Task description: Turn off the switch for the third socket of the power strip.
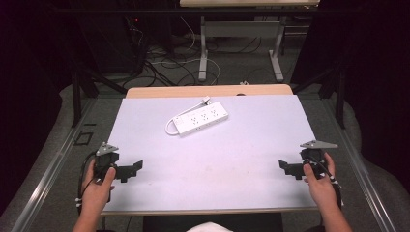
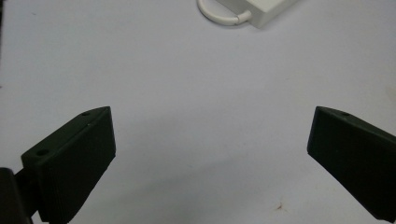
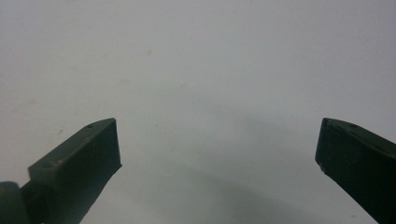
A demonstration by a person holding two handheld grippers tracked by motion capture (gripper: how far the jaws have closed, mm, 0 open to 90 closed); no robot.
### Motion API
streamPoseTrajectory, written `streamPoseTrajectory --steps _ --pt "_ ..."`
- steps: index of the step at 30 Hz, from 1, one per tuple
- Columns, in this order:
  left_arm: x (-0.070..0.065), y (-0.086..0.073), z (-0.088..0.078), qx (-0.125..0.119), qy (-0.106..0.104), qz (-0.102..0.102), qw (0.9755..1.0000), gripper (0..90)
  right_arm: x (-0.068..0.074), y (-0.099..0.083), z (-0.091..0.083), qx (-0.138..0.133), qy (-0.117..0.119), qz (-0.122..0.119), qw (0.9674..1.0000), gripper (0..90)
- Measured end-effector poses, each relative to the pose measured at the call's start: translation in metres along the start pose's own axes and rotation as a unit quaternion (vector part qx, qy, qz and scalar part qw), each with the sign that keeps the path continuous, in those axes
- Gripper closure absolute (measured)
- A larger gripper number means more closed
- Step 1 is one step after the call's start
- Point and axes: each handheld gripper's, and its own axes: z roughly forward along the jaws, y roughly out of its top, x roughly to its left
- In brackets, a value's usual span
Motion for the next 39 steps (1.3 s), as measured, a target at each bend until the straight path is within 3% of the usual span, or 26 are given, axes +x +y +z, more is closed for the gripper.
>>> streamPoseTrajectory --steps 1,6,14,22,34,39 --pt "-0.001 0.005 -0.006 -0.01 0.005 0.0 0.9999 1.2 0.0 0.004 -0.004 -0.001 -0.002 -0.002 1.0 0.0" --pt "-0.005 0.019 -0.02 -0.012 0.006 0.01 0.9999 1.1 0.0 0.023 -0.025 -0.022 -0.007 -0.007 0.9997 0.0" --pt "-0.006 0.029 -0.024 -0.014 0.002 0.008 0.9999 1.2 -0.004 0.029 -0.032 -0.022 0.003 0.009 0.9997 0.0" --pt "-0.009 0.041 -0.022 -0.021 -0.004 0.015 0.9997 1.2 -0.001 0.041 -0.025 -0.014 0.014 0.006 0.9998 0.0" --pt "-0.006 0.037 -0.008 -0.017 -0.01 0.012 0.9997 1.1 0.02 0.078 -0.005 0.008 0.037 -0.037 0.9986 0.0" --pt "-0.004 0.035 -0.006 -0.006 -0.006 0.013 0.9999 1.1 0.031 0.093 0.006 0.028 0.052 -0.065 0.9961 0.0"
